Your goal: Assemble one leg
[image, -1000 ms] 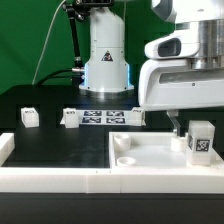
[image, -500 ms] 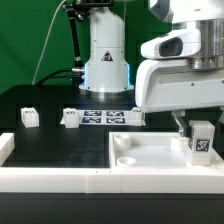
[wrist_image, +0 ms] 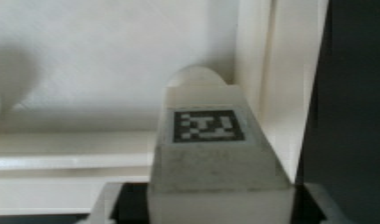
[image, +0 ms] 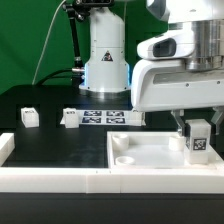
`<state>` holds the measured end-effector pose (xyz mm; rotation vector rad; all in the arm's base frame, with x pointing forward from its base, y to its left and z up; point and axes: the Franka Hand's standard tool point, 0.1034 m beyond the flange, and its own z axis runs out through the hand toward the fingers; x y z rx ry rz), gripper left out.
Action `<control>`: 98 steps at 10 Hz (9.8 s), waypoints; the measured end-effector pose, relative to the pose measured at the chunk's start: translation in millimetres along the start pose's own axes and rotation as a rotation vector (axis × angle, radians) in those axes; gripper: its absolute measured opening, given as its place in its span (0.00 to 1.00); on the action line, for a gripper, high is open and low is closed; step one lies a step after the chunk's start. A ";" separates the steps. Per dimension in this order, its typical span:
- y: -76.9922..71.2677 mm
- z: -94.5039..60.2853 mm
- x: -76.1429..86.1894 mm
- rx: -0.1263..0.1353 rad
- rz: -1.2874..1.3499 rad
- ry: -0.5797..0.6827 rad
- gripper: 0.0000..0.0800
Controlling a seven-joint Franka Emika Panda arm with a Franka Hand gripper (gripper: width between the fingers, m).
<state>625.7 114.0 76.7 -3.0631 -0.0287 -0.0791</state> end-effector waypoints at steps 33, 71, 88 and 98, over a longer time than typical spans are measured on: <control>3.6 3.0 2.1 -0.068 -0.314 -0.010 0.36; -8.3 6.0 -3.8 0.014 0.268 -0.011 0.81; 25.1 4.1 -8.4 -0.043 0.718 0.025 0.38; 23.4 5.8 -9.2 -0.042 0.719 0.023 0.81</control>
Offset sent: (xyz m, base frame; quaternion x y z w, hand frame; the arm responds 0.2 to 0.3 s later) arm -0.0153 0.0017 -0.0042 0.0104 0.0012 0.3741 0.9273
